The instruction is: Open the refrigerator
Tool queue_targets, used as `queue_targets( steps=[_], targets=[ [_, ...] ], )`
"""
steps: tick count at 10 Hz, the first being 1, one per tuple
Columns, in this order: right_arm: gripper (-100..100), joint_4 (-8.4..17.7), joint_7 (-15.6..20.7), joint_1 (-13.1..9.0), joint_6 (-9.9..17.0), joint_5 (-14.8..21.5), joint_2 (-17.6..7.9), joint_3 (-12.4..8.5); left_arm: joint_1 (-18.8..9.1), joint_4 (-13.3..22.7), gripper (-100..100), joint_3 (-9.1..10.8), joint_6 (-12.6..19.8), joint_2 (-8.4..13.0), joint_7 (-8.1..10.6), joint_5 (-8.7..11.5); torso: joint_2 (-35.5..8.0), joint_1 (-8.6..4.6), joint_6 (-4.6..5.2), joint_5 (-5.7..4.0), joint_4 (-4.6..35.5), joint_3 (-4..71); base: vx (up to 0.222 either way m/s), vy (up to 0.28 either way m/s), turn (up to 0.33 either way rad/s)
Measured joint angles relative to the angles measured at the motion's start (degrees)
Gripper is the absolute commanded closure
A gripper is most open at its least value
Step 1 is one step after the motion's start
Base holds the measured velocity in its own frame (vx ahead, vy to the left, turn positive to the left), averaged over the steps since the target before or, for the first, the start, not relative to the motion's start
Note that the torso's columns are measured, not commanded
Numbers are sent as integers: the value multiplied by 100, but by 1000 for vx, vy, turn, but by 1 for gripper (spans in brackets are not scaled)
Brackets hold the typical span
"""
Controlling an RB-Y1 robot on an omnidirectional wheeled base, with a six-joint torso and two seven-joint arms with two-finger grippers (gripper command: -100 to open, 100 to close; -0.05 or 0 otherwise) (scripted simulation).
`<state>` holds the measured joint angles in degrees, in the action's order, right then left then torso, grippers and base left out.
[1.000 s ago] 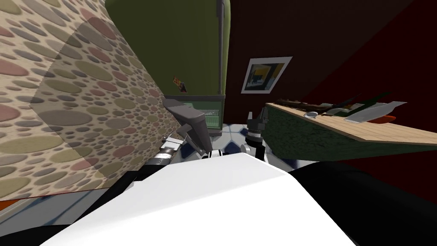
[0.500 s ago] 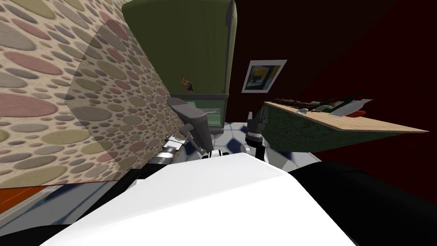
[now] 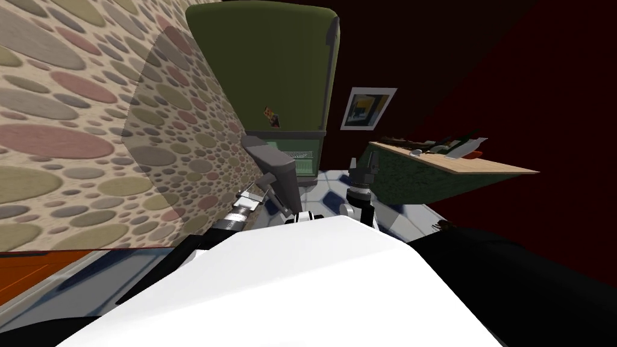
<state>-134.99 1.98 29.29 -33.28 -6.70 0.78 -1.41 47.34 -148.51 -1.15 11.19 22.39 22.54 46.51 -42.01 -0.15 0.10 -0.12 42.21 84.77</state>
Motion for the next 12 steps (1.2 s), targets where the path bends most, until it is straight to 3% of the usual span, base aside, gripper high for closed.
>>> queue_targets(
  steps=[4,12],
  targets=[
    [0,1,0,0,0,0,-1,-1,-106,91,100,-52,-7,268,22,161,47,58,1,9,2,35,-87,247,-105],
    [0,1,0,1,0,0,-1,-1,-376,226,100,-116,-80,726,33,431,52,52,2,10,4,38,-113,254,-111]
  ],
)
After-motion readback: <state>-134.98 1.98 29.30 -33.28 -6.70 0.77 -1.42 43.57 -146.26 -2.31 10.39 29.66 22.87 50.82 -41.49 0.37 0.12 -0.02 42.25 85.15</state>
